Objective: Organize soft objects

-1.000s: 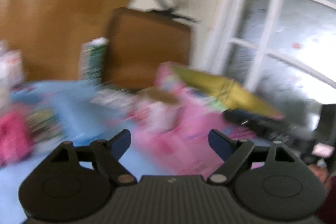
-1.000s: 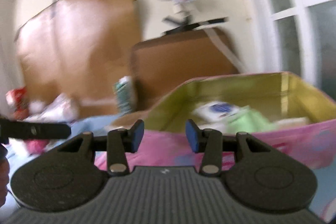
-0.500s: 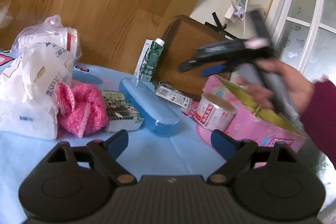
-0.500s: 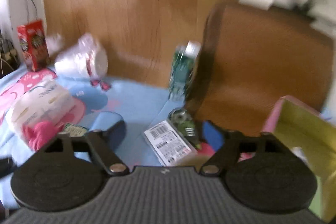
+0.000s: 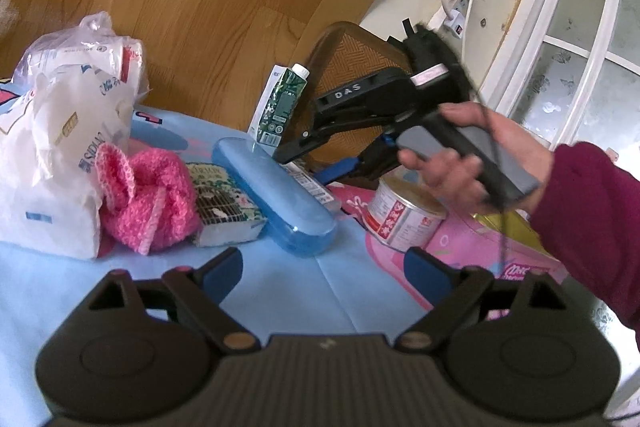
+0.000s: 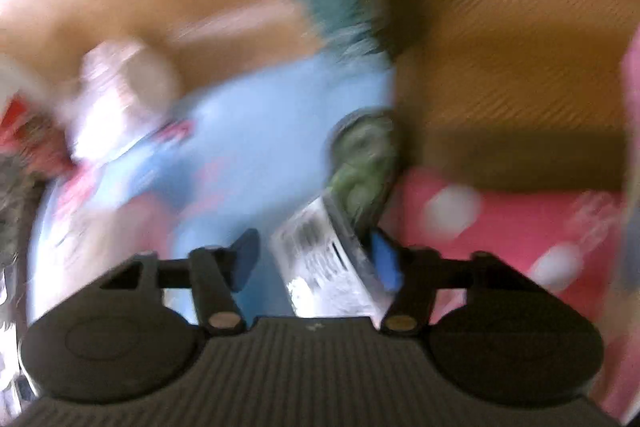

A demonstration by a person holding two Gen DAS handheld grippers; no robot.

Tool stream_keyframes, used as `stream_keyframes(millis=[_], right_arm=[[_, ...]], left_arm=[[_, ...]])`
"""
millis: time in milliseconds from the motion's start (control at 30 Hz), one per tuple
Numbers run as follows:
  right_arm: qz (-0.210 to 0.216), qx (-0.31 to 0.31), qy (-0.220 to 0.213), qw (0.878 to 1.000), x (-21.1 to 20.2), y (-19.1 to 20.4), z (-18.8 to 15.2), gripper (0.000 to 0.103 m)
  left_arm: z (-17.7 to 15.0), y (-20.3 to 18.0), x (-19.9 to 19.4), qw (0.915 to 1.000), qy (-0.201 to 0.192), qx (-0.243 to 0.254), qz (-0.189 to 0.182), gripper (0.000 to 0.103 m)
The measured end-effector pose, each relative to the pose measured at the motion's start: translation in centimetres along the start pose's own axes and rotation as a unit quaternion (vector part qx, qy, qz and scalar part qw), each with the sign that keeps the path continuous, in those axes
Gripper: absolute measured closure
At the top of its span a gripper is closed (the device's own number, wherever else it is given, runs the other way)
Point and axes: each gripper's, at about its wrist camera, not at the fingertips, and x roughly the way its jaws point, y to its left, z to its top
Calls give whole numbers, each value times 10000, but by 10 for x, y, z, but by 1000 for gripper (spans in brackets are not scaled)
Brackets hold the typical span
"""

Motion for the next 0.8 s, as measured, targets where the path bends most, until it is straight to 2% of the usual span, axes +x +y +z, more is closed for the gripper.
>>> stream_keyframes(millis=[133,300,367,400,433,467,567,800], right_arm=[[-131,-738,-194,9970,-15,30,-35,39],[-249,-944,-368,9945,-21,31,-51,45],[-303,-901,-435,9945,-24,31,-57,59],[-354,-920,-479,9940,-26,32,-63,77],[-405,-934,-541,9933,-29,32,-70,87],[-356,-901,-580,9936,-30,30,-63,87],[-280,-952,-789,9919,-40,30,-70,89],[-64,-1021,-1188,9876,-71,25,-130,91]], left_arm=[[0,0,0,10000,10,9,14,9],[0,1,0,10000,-18,-53,36,7],[0,2,0,10000,-22,-80,34,7],[0,2,0,9999,-20,-92,36,7],[0,2,1,9999,-17,-103,36,7],[0,2,1,9999,-16,-111,35,7],[0,3,0,9999,-19,-128,36,7],[0,6,-1,9998,-37,-212,0,7]])
